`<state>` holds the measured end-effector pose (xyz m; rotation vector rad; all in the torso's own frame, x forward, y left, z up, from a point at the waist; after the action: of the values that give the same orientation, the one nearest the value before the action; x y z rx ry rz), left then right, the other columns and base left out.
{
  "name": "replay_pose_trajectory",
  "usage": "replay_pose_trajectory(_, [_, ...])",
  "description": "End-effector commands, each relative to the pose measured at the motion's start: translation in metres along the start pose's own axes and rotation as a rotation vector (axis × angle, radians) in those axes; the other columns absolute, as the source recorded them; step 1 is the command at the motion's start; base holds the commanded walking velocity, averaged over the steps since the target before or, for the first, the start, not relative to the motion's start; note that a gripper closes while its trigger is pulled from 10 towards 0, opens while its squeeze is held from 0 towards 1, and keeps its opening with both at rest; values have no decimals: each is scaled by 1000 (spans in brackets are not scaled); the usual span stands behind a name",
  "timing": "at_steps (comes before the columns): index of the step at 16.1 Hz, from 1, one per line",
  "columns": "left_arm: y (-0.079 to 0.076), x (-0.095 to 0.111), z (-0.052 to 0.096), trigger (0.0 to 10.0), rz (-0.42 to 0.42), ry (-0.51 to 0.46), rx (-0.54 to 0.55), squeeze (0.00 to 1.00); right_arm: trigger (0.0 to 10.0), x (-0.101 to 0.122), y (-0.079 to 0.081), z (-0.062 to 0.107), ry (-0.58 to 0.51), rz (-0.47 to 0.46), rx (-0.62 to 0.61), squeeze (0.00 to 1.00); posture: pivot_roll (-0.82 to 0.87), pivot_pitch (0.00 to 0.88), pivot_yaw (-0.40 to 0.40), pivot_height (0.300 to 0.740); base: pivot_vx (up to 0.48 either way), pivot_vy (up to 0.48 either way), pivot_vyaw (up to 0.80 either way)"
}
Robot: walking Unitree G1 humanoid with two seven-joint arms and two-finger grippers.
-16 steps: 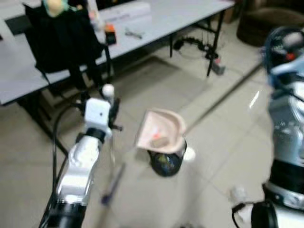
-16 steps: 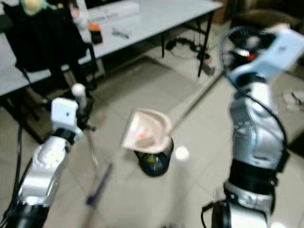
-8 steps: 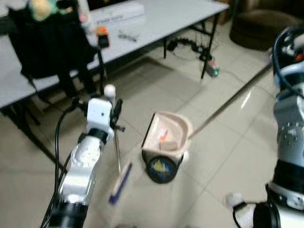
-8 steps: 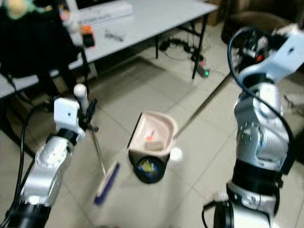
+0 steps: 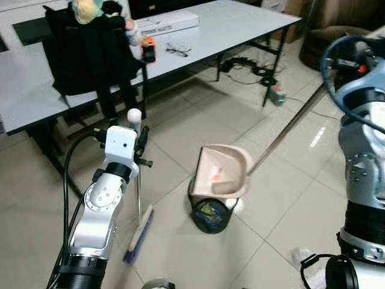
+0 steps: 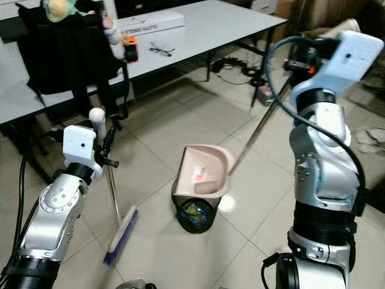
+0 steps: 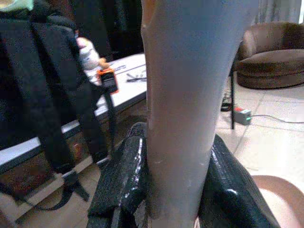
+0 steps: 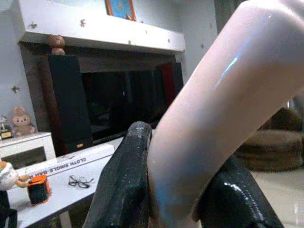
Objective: Sweep floor
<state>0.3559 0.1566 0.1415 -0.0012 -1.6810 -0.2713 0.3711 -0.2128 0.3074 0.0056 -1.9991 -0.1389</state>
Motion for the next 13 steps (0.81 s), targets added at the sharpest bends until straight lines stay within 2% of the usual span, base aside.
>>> replay_pose_trajectory(1, [-1,8,-3,10000,-7,-31,-8,0,10000,16,6,-3,-78,18,30,0,-76,33,41,740,0,0,0])
replay_pose_trajectory(2, [-1,8,-3,10000,-7,-31,-9,0,10000,15,9,-3,-82,27,41,0,-76,33,41,740,0,0,0])
replay_pose_trajectory(4, [-2,8,-3,10000,-8,-29,-15,0,10000,8,28,-4,-104,114,122,0,-74,37,42,740,0,0,0])
replay_pose_trajectory(5, [-2,8,-4,10000,-8,-29,-15,0,10000,7,31,-4,-113,130,137,0,-74,37,42,740,0,0,0])
replay_pose_trajectory(9, [-1,12,-5,10000,-14,-39,-15,0,10000,-10,95,8,-266,212,373,0,-39,55,48,740,0,0,0])
replay_pose_trajectory(10, [0,13,-4,10000,-18,-42,-16,0,10000,-11,103,9,-300,237,399,0,-30,59,49,740,0,0,0])
replay_pose_trajectory(13, [2,18,-2,10000,-28,-55,-14,0,10000,-18,113,3,-358,248,394,0,17,83,49,740,0,0,0])
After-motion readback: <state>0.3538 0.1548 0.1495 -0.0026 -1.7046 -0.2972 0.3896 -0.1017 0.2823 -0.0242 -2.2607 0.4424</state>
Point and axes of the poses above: a point about 5 cm out from each wrist's last joint towards the gripper, its own z axis pointing back from the gripper into the wrist, its own x axis along the axis of the wrist's last joint, y = z × x, the point moved 6 cm from there along -z, pointing out of the wrist towards the gripper, and after that the axes turned 1 degree about z, right-handed, at the moved point
